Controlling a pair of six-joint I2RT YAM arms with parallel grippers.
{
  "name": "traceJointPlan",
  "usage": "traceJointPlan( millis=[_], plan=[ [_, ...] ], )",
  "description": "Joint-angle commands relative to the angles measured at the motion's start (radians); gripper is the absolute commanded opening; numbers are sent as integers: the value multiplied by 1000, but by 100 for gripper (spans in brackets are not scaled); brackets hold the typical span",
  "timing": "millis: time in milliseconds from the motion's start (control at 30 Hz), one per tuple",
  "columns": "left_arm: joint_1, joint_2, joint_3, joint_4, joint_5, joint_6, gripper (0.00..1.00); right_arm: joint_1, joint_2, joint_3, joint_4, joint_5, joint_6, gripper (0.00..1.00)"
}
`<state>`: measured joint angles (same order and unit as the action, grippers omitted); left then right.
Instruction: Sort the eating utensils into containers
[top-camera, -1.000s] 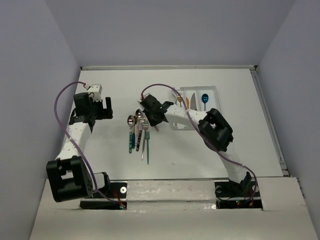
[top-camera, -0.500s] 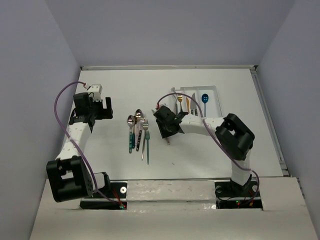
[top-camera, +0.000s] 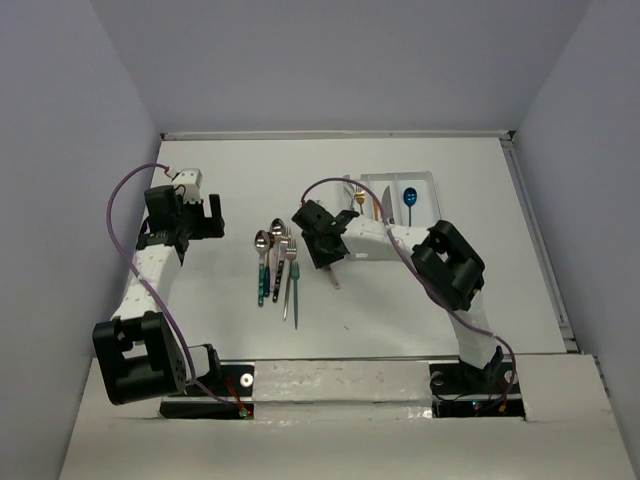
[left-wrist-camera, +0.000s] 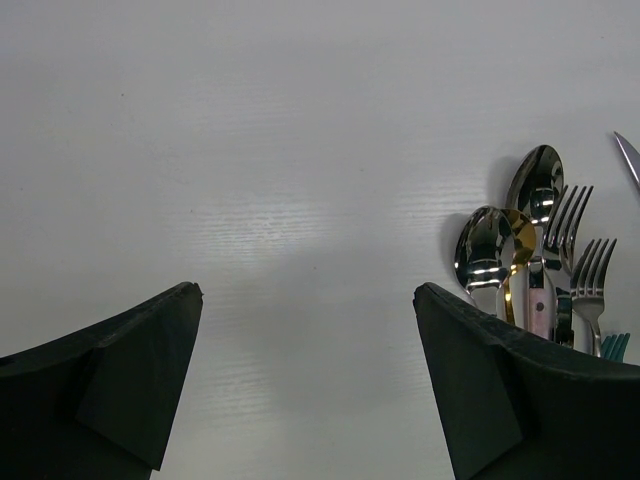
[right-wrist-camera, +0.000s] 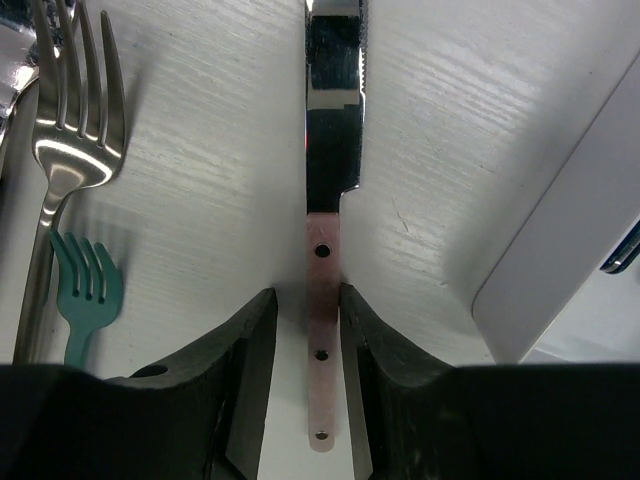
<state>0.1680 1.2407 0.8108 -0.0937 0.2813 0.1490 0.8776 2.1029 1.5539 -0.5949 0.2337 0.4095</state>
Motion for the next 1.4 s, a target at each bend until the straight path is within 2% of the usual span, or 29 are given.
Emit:
traceJointPlan(
  millis=[0, 67, 233, 300, 333, 433, 600, 733, 967, 1100, 1133, 1233, 1367],
  plan=[
    [11, -32, -6, 22, 22, 7, 99, -49, 114, -29, -17, -22, -35, 36],
    [11, -30, -5, 22, 22, 6, 99, -49, 132, -18, -11, -20, -37, 32],
    [15, -24, -5, 23, 27, 6, 99, -61, 169, 17, 38, -10, -51, 30],
    [16, -21, -5, 22, 25, 6, 99, -62, 169, 34, 40, -8, -51, 23],
    [19, -24, -5, 22, 24, 6, 99, -71, 164, 32, 44, 4, -44, 14],
    [24, -32, -5, 23, 27, 6, 99, -71, 149, 29, 47, 0, -43, 0],
    [27, -29, -7, 25, 29, 6, 99, -71, 53, -3, 86, 26, -63, 0],
    [30, -27, -5, 25, 29, 6, 99, -71, -130, -49, 180, 27, -115, 0],
    [34, -32, -7, 23, 29, 4, 99, -71, -340, -101, 283, 32, -192, 0],
    [36, -30, -7, 23, 33, 4, 99, -164, -394, -91, 283, 96, -215, 0],
    [37, -32, -7, 23, 36, 4, 99, -237, -400, -97, 284, 89, -201, 0],
    [39, -35, -9, 23, 41, 4, 99, -342, -374, -112, 285, 108, -179, 0],
    [42, -35, -10, 26, 48, 6, 99, -388, -320, -112, 288, 111, -173, 0]
  ],
)
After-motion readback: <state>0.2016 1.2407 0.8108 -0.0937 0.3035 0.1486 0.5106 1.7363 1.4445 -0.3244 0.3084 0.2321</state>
